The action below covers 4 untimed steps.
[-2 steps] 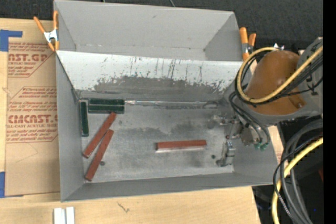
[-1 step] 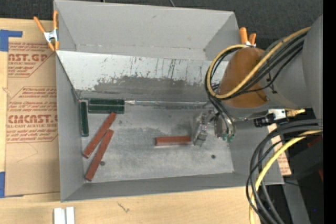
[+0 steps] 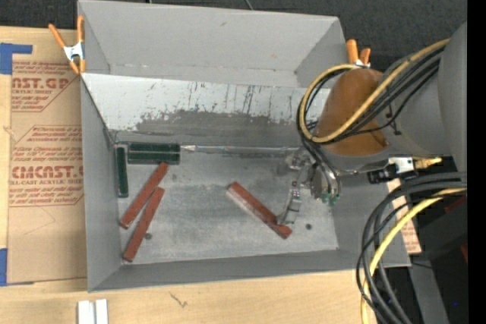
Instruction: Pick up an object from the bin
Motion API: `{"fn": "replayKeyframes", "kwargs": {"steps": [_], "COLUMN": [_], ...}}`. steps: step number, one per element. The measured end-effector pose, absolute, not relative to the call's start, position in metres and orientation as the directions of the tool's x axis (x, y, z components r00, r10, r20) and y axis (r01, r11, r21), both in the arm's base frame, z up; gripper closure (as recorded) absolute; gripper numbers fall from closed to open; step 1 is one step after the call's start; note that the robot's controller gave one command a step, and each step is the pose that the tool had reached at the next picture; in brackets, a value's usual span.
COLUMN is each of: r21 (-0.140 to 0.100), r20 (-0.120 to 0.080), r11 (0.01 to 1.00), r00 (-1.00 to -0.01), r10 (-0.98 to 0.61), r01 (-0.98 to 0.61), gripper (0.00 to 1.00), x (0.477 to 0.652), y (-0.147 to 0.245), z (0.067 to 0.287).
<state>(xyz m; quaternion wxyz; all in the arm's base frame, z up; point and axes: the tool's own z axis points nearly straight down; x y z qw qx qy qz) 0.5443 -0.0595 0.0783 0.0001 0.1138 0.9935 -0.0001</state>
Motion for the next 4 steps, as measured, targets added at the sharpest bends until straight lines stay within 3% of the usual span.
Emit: {"fn": "replayKeyframes", "kwargs": {"steps": [1, 2, 3, 4], "r21": [0.000, 0.001, 0.002, 0.002], "r20": [0.000, -0.001, -0.001, -0.001], "r11": [0.974, 0.996, 0.997, 0.997], "r00": [-0.974, -0.996, -0.997, -0.997], "r10": [0.226, 0.091, -0.077, -0.077], "r01": [0.226, 0.091, -0.077, -0.077], "gripper": [0.00, 0.00, 1.00, 1.00], "x": [0.544, 0.531, 0.488, 0.488], "y": [-0.060, -0.072, 0.011, 0.011], "z": [0.078, 0.084, 0.070, 0.070]}}
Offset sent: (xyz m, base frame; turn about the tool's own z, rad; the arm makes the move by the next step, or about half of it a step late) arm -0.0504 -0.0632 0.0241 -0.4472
